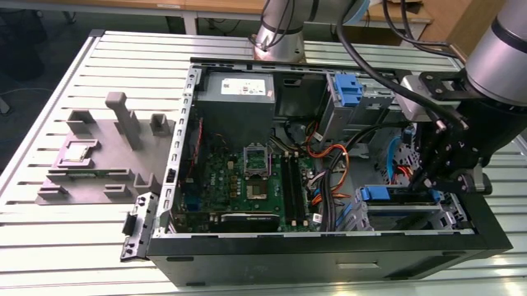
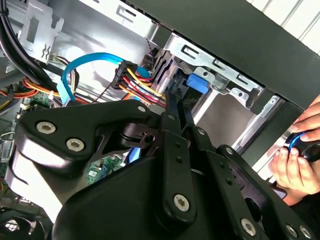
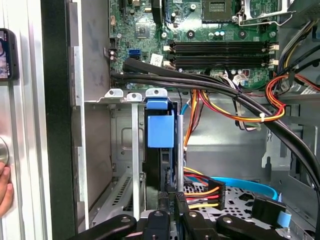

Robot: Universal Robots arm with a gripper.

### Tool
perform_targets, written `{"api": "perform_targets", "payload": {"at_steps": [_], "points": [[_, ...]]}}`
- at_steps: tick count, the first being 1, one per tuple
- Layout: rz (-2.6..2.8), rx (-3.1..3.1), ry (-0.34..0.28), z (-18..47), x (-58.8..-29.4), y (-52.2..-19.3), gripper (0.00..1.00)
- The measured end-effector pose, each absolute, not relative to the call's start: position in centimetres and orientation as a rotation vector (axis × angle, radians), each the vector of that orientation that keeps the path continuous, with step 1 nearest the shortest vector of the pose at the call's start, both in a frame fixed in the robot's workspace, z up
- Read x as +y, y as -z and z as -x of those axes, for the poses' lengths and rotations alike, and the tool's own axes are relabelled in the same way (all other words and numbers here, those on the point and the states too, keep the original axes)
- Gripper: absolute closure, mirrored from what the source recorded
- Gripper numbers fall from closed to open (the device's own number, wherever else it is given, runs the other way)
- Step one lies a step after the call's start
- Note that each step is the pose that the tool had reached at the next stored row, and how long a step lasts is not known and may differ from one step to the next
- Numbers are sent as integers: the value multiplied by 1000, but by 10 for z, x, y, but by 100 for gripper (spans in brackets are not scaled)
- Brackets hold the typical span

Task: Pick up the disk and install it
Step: 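Insert the first disk wire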

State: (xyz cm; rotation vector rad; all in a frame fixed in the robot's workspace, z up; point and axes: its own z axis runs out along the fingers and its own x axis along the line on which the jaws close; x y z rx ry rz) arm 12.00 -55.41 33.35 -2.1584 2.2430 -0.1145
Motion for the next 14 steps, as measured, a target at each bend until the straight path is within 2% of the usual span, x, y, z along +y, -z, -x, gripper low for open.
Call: {"api": "perform_targets", "payload": {"at_steps": [14], "points": [[2148, 2236, 85, -120, -554, -331, 83]]}}
